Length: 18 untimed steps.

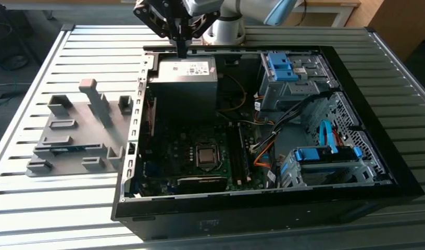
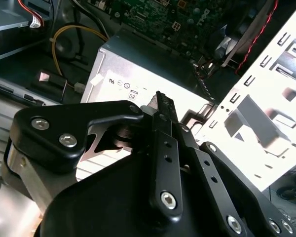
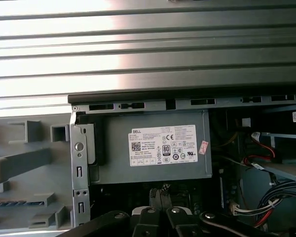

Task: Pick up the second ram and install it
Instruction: 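Reach for the second ram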

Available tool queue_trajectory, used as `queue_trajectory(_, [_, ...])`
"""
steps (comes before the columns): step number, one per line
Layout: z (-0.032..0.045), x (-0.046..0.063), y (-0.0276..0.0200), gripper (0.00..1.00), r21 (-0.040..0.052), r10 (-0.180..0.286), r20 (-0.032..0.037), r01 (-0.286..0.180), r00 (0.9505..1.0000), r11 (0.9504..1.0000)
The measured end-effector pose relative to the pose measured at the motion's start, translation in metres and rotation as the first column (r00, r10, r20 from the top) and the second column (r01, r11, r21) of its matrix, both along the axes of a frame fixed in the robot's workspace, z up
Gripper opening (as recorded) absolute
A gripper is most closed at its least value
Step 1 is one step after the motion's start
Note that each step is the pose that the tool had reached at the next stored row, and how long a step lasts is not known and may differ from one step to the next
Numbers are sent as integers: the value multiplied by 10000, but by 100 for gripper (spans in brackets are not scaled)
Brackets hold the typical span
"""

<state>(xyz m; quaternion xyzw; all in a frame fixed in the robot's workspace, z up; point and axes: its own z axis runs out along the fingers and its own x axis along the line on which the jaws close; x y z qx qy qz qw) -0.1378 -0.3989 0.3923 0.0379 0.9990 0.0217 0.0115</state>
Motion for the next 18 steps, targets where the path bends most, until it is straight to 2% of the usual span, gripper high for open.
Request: queue_trajectory(18, [-6,-129,0,11,-1,0,-3,0,10000,10000])
